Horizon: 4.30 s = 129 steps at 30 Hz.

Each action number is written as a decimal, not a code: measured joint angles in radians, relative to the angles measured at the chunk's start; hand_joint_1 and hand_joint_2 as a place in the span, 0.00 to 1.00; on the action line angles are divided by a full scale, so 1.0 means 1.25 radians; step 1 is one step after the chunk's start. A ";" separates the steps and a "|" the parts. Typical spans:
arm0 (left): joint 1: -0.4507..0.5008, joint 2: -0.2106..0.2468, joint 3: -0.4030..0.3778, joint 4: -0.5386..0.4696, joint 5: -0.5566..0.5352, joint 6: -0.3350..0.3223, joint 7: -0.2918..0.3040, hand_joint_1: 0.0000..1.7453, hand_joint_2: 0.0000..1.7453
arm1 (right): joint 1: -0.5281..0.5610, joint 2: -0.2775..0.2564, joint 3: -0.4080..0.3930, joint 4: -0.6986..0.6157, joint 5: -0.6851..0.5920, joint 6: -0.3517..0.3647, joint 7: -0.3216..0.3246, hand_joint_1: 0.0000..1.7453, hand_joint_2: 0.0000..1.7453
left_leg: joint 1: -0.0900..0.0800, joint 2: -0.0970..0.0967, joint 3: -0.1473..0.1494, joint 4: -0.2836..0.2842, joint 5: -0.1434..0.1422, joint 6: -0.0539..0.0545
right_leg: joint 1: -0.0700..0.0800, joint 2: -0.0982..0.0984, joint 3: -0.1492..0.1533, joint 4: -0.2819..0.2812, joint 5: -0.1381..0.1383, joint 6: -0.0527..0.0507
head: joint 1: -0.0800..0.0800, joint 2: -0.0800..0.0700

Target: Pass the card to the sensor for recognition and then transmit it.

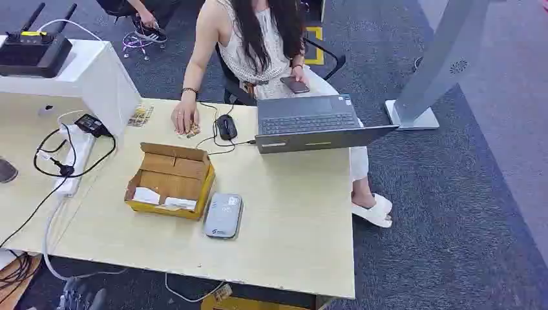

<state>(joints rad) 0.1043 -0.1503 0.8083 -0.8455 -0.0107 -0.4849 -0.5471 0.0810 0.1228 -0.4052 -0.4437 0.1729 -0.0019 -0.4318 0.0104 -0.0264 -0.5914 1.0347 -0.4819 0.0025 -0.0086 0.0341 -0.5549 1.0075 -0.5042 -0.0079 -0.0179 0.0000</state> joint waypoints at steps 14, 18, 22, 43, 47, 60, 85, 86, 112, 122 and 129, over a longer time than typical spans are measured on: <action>0.043 -0.069 -0.006 -0.370 0.031 -0.038 -0.055 0.00 1.00 | -0.013 0.027 -0.159 0.000 0.133 0.025 -0.018 0.00 1.00 | 0.000 0.000 0.000 0.000 0.000 0.000 | 0.000 -0.001 0.000 0.000 0.000 0.000 | 0.000 0.000; 0.047 -0.081 -0.023 -0.483 0.033 -0.043 -0.071 0.00 1.00 | -0.021 0.032 -0.205 0.005 0.178 0.029 -0.025 0.00 1.00 | 0.000 -0.001 0.000 0.000 0.000 0.000 | 0.000 -0.001 0.000 0.000 0.000 0.000 | 0.000 0.000; 0.037 -0.077 -0.076 -0.548 -0.005 0.000 -0.078 0.00 1.00 | -0.031 0.033 -0.236 0.017 0.214 0.030 -0.028 0.00 1.00 | 0.000 0.000 0.001 0.000 0.000 0.000 | 0.000 0.000 0.000 0.000 0.000 0.000 | 0.000 0.000; -0.183 0.019 -0.327 -0.491 -0.410 0.259 0.075 0.00 1.00 | -0.070 0.044 -0.266 0.064 0.320 0.029 -0.009 0.00 1.00 | 0.000 0.000 0.002 0.001 0.001 0.000 | 0.000 0.000 0.001 0.000 0.001 0.000 | 0.000 0.000; -0.225 0.035 -0.365 -0.466 -0.492 0.300 0.111 0.00 1.00 | -0.076 0.045 -0.266 0.071 0.336 0.029 -0.003 0.00 1.00 | 0.000 0.000 0.002 0.001 0.001 0.000 | 0.000 0.000 0.001 0.000 0.001 -0.001 | 0.000 0.000; -0.377 0.112 -0.519 -0.325 -0.750 0.429 0.228 0.00 1.00 | -0.098 0.050 -0.270 0.101 0.388 0.029 0.019 0.00 1.00 | 0.000 0.000 0.002 0.001 0.002 0.000 | 0.000 0.000 0.001 0.001 0.001 -0.001 | 0.000 0.000; -0.598 0.237 -0.745 -0.084 -1.172 0.638 0.422 0.00 1.00 | -0.129 0.052 -0.290 0.156 0.467 0.028 0.063 0.00 1.00 | 0.000 0.000 0.002 0.001 0.002 0.000 | 0.000 0.000 0.001 0.001 0.002 -0.001 | 0.000 0.000; -0.600 0.239 -0.747 -0.081 -1.172 0.639 0.424 0.00 1.00 | -0.129 0.051 -0.290 0.157 0.468 0.028 0.063 0.00 1.00 | 0.000 0.000 0.002 0.001 0.002 0.000 | 0.000 0.000 0.001 0.001 0.002 -0.001 | 0.000 0.000; -0.604 0.251 -0.758 -0.051 -1.164 0.637 0.411 1.00 1.00 | -0.131 0.053 -0.290 0.166 0.475 0.027 0.066 0.00 1.00 | 0.000 0.000 0.001 0.001 0.002 0.000 | 0.000 0.000 0.001 0.001 0.002 -0.001 | 0.000 0.000; -0.605 0.256 -0.758 -0.051 -1.159 0.637 0.410 1.00 1.00 | -0.131 0.057 -0.290 0.167 0.475 0.027 0.066 0.00 1.00 | 0.000 0.000 0.002 0.001 0.002 0.000 | 0.000 0.000 0.001 0.001 0.002 -0.001 | 0.000 0.000; -0.602 0.256 -0.758 -0.050 -1.144 0.640 0.408 1.00 1.00 | -0.132 0.057 -0.290 0.167 0.476 0.027 0.066 0.00 1.00 | 0.000 0.000 0.001 0.001 0.002 0.000 | 0.000 0.000 0.001 0.001 0.002 -0.001 | 0.000 0.000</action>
<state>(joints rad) -0.6481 0.1694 -0.1389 -0.9083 -1.4401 0.3147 -0.0374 -0.0834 0.1942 -0.7671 -0.2354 0.7675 0.0317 -0.3491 0.0105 -0.0268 -0.5895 1.0360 -0.4788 0.0025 -0.0085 0.0342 -0.5534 1.0088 -0.5022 -0.0092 -0.0179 0.0000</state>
